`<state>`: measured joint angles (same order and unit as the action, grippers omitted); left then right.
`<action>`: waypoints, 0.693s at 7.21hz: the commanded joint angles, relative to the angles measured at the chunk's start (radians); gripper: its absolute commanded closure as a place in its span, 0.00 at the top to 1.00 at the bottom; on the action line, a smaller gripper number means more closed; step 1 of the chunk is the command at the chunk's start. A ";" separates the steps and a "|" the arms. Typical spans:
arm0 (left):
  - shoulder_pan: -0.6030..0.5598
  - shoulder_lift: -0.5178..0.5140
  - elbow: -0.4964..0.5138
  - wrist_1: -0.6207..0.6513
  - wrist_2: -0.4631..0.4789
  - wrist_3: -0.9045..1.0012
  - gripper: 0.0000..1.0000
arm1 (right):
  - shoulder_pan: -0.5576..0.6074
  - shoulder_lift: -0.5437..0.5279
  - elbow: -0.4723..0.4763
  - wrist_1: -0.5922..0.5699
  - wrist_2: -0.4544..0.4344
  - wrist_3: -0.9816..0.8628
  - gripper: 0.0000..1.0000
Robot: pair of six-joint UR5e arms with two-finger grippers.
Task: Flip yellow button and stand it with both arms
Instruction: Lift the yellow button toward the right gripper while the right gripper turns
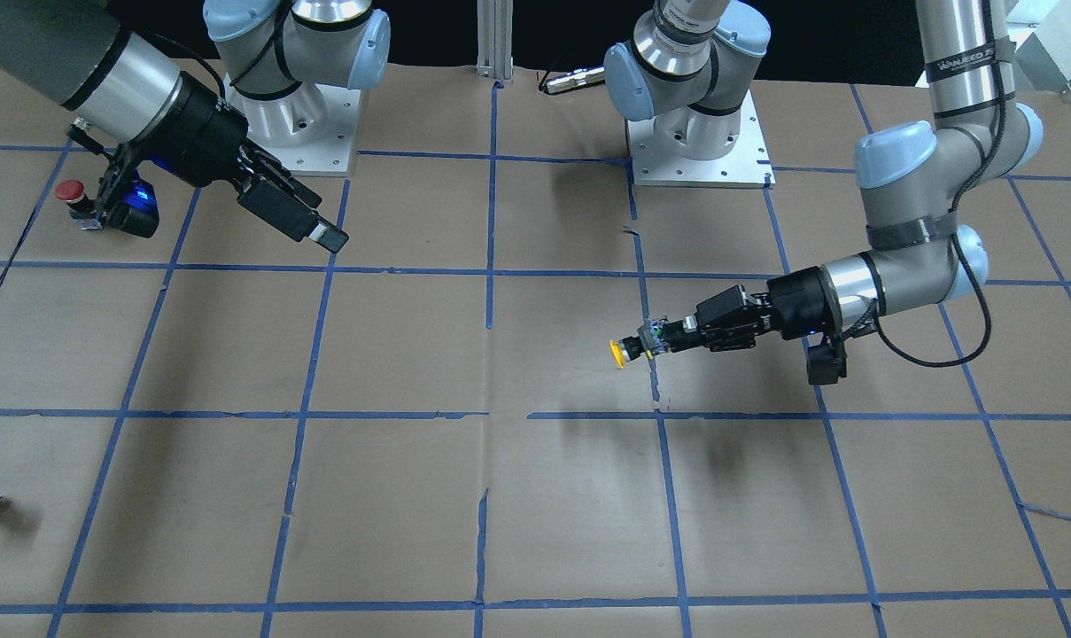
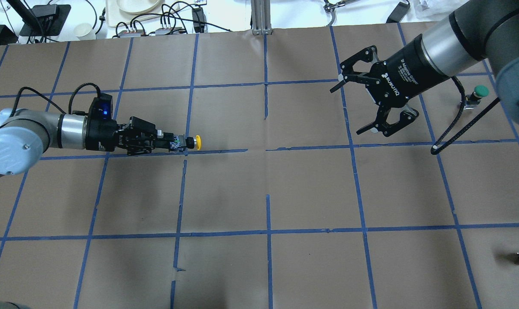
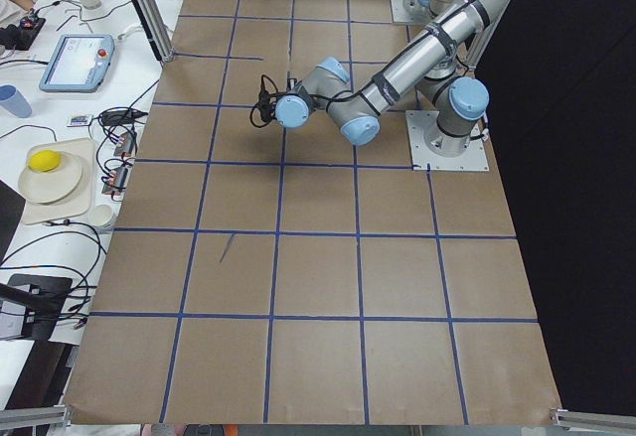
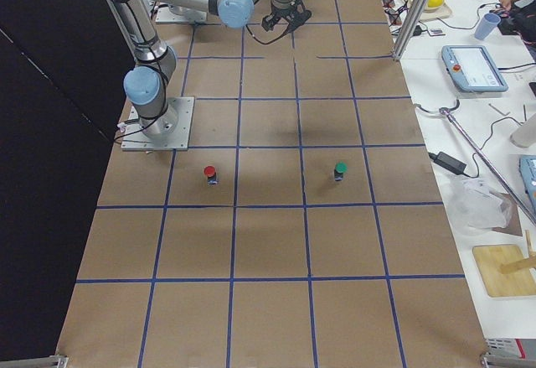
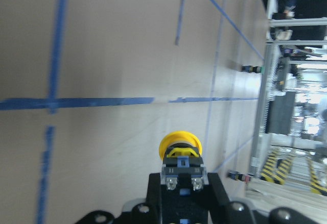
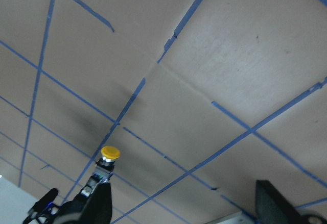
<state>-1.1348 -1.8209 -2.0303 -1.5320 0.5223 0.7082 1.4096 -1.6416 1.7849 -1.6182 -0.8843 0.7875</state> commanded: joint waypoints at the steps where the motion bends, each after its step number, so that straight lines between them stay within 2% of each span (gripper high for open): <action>1: -0.121 -0.015 -0.033 -0.002 -0.222 0.076 0.01 | -0.006 0.012 0.010 0.001 0.130 0.140 1.00; 3: -0.158 -0.017 -0.115 0.004 -0.411 0.138 0.01 | -0.003 0.039 0.016 -0.005 0.136 0.139 1.00; 5: -0.242 -0.011 -0.125 0.007 -0.567 0.145 0.01 | 0.002 0.054 0.034 -0.002 0.140 0.139 1.00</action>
<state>-1.3241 -1.8358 -2.1451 -1.5262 0.0578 0.8463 1.4081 -1.5948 1.8073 -1.6181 -0.7482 0.9263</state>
